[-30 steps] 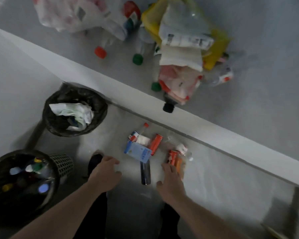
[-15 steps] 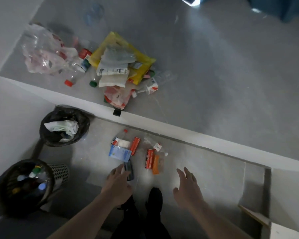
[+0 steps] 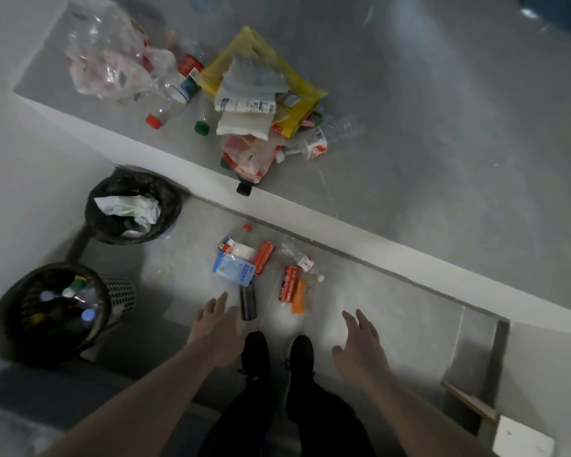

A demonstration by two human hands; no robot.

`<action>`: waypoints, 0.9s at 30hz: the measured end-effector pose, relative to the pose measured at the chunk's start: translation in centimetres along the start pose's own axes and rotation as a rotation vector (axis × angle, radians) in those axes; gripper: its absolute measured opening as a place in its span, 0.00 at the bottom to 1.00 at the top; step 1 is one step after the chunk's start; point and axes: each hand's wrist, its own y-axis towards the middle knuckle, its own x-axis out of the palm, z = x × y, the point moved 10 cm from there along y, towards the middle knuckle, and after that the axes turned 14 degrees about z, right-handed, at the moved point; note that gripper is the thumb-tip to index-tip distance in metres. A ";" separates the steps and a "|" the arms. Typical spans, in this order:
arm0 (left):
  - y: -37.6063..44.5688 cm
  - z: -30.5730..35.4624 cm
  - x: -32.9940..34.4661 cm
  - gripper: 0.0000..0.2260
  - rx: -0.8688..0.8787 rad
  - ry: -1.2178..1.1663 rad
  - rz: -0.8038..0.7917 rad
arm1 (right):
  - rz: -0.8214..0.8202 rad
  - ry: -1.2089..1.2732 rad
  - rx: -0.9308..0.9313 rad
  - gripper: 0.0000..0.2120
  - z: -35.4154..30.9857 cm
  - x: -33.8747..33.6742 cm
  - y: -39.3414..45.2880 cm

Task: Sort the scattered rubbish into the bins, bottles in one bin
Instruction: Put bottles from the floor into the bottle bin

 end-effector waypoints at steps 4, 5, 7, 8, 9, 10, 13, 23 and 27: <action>-0.9 -3.0 0.9 0.31 -0.072 -0.043 -0.017 | 0.002 -0.004 -0.038 0.36 -1.9 -0.3 0.6; -0.9 -3.4 1.3 0.31 -0.090 -0.046 -0.018 | -0.001 -0.024 -0.049 0.36 -2.2 -0.3 1.0; -0.5 -3.6 2.1 0.30 -0.116 -0.046 -0.023 | -0.002 -0.053 -0.071 0.36 -2.5 -0.5 2.2; -0.2 -3.4 2.6 0.29 -0.127 -0.050 -0.029 | -0.005 -0.063 -0.084 0.36 -2.6 -0.5 3.1; 0.1 -3.0 3.1 0.29 -0.141 -0.060 -0.037 | -0.012 -0.076 -0.096 0.35 -2.6 -0.5 4.0; 0.5 -2.4 3.4 0.29 -0.152 -0.072 -0.041 | -0.019 -0.091 -0.108 0.35 -2.5 -0.5 4.9; 1.6 0.0 4.1 0.30 -0.177 -0.109 -0.052 | -0.052 -0.135 -0.137 0.35 -1.7 -0.6 7.5; 5.2 9.6 10.4 0.29 -0.392 -0.380 -0.057 | -0.203 -0.326 -0.338 0.34 3.7 -0.3 15.1; 7.2 13.9 16.0 0.29 -0.444 -0.486 -0.123 | -0.254 -0.366 -0.347 0.34 6.4 2.7 18.3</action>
